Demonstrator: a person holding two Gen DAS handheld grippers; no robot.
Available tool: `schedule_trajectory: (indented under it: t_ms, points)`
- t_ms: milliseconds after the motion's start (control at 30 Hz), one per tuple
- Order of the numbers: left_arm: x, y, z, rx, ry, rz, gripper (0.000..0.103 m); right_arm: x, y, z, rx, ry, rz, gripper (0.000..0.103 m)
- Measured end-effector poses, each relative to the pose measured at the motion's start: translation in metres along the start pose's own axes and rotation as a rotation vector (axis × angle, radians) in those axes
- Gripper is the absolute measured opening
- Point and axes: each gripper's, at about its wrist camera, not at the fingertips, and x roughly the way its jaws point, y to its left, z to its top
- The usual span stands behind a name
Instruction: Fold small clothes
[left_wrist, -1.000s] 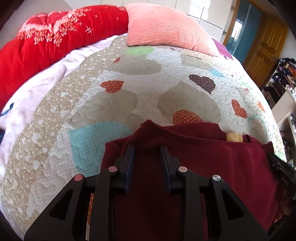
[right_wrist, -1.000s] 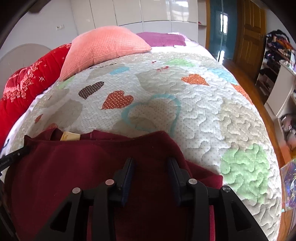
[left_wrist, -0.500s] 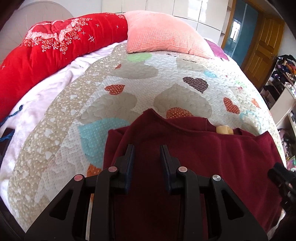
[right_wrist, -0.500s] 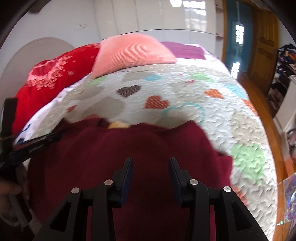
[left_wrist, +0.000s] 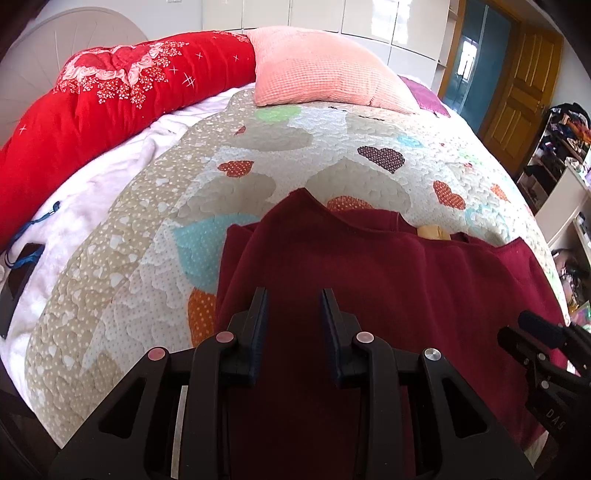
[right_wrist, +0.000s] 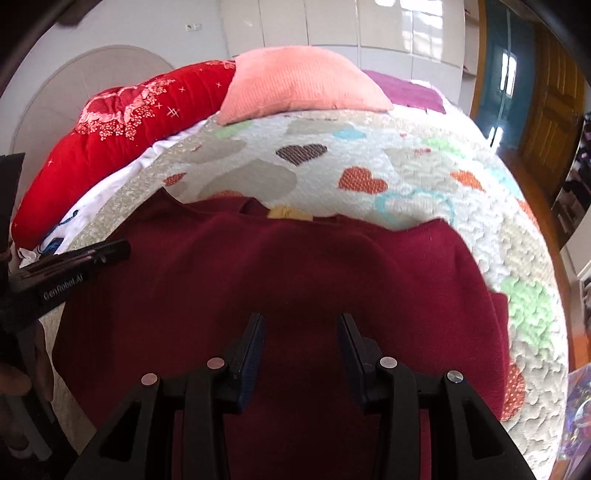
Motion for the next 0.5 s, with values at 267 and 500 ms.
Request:
schedule_trajectory:
  t_ms: [267, 500]
  points:
    - [-0.009, -0.004, -0.009, -0.011, -0.01, -0.026, 0.055, -0.003, 0.004, -0.004, 0.011, 0.003, -0.005, 0.04]
    - [-0.017, 0.0, -0.015, -0.015, -0.018, -0.031, 0.055, -0.004, 0.005, -0.005, 0.013, 0.003, -0.004, 0.042]
